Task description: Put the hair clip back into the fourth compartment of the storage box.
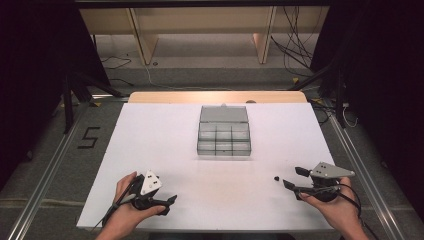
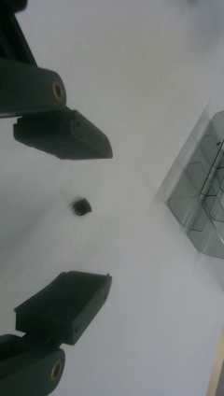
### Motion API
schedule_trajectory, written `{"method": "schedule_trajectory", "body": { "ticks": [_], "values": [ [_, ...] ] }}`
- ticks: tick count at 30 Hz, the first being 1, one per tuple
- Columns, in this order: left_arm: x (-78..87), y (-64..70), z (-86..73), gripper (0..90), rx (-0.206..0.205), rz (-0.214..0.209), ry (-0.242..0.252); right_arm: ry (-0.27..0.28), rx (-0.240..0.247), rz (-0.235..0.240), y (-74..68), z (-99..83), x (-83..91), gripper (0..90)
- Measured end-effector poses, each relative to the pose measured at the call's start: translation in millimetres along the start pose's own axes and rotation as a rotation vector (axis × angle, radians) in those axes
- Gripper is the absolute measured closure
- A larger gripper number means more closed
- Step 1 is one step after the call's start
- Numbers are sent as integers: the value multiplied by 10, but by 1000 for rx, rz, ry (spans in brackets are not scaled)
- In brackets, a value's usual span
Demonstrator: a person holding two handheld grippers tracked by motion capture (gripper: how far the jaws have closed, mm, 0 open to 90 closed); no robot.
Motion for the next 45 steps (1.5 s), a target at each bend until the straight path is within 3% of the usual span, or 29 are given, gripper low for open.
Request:
{"method": "schedule_trajectory", "body": {
  "ticks": [12,28,39,45],
  "values": [
    [1,-42,-14,152,-6,14,3,-17,-6,3,17,-44,-23,324],
    [-32,-126,-32,150,-7,36,0,-55,18,12,99,-105,-190,340],
    [-49,-126,-25,150,-13,35,-7,-104,74,32,28,-123,-397,446],
    [-49,-126,-24,149,-16,35,-8,-120,80,29,43,-123,-455,513]
  ]
}}
Point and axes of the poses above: each handheld gripper's, and its own axes: x roughly backward along the jaws, z roughly out of its top, y roughly to its right, the point moved 9 cm from there along -x, roughly forward along the jaws, and after that the axes turned 3 degrees about -y, right-handed, at the moved point
